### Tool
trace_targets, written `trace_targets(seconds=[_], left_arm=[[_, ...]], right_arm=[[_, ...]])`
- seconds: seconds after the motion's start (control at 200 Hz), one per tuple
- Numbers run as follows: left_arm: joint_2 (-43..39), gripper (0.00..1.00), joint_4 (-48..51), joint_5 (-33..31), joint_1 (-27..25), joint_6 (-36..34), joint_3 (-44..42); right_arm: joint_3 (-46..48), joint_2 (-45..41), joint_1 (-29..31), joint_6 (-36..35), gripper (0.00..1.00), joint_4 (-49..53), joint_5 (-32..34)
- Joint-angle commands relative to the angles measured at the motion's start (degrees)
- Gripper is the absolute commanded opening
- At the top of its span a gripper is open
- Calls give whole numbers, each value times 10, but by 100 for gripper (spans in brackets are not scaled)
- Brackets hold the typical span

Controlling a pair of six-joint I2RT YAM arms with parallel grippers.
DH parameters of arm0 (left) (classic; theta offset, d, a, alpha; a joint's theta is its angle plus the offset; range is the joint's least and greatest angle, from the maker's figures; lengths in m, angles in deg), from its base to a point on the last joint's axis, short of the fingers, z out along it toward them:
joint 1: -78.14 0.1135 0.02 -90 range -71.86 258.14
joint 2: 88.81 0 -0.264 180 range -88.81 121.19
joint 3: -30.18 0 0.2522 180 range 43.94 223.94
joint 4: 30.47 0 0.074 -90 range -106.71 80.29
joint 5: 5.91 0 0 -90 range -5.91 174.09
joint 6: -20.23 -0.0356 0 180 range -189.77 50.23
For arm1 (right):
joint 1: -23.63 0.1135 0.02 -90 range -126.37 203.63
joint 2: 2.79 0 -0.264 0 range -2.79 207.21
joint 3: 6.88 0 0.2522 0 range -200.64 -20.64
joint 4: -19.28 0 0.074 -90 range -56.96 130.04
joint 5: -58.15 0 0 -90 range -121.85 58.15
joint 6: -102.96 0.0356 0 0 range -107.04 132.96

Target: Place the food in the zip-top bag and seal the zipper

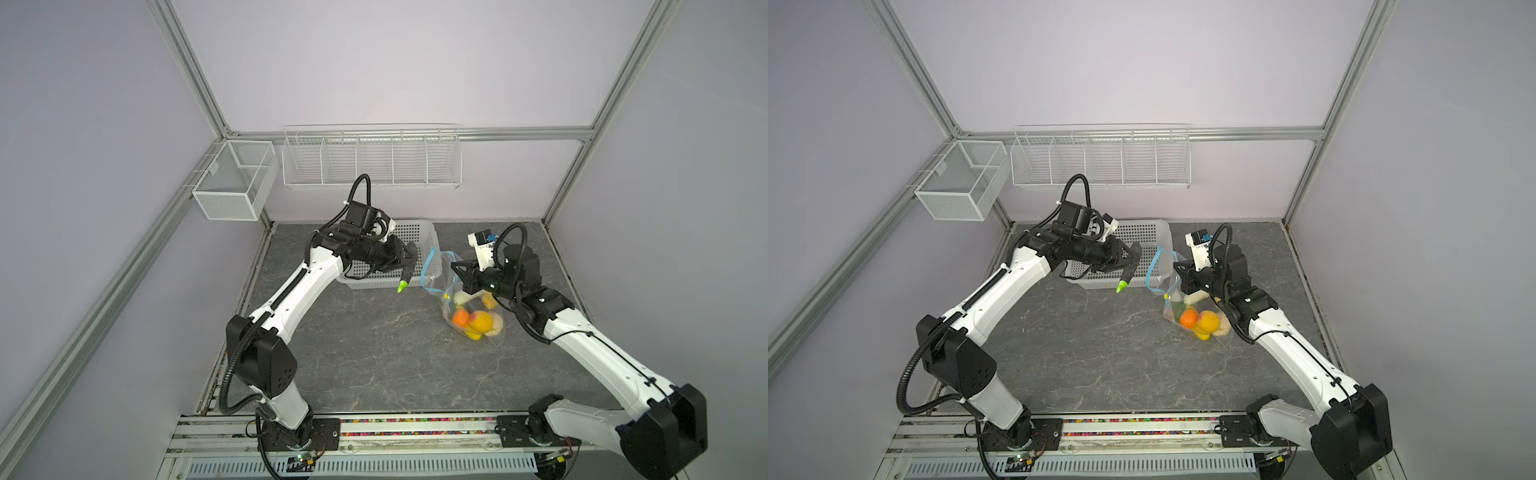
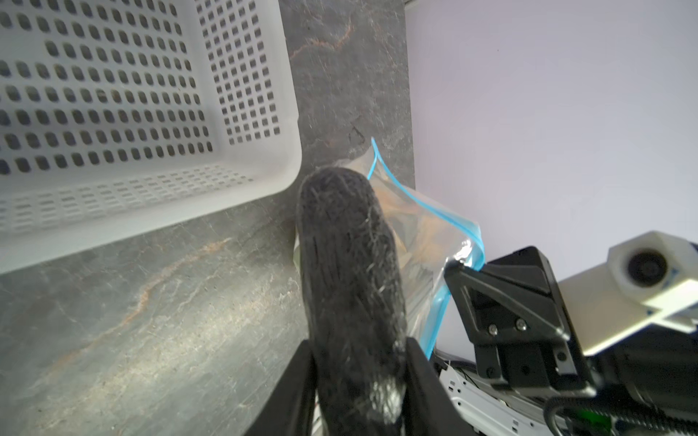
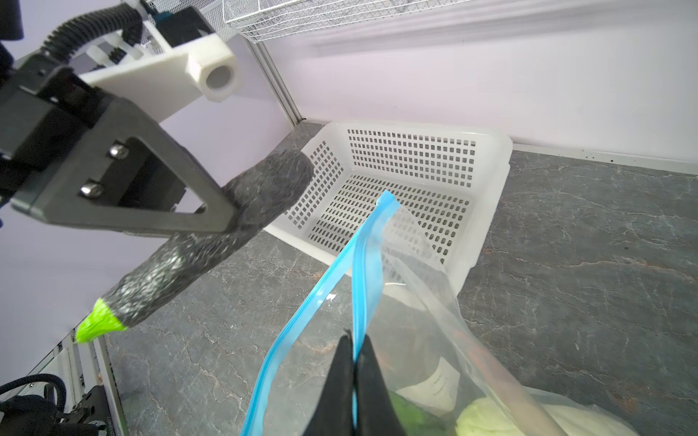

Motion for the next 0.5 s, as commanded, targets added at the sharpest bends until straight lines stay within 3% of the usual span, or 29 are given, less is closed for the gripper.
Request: trace_targets(seconds=[0.0, 0.265, 0.5], left_arm=[[-27, 35, -9, 64, 3, 10, -18], [-69, 35, -26, 124, 2, 20, -57], [-79, 35, -69, 138, -12, 44, -86]], right_arm=[[0, -8, 3, -12, 7, -12, -19], [2, 0, 4, -14, 7, -28, -33], [3, 11, 6, -16, 7, -64, -61]])
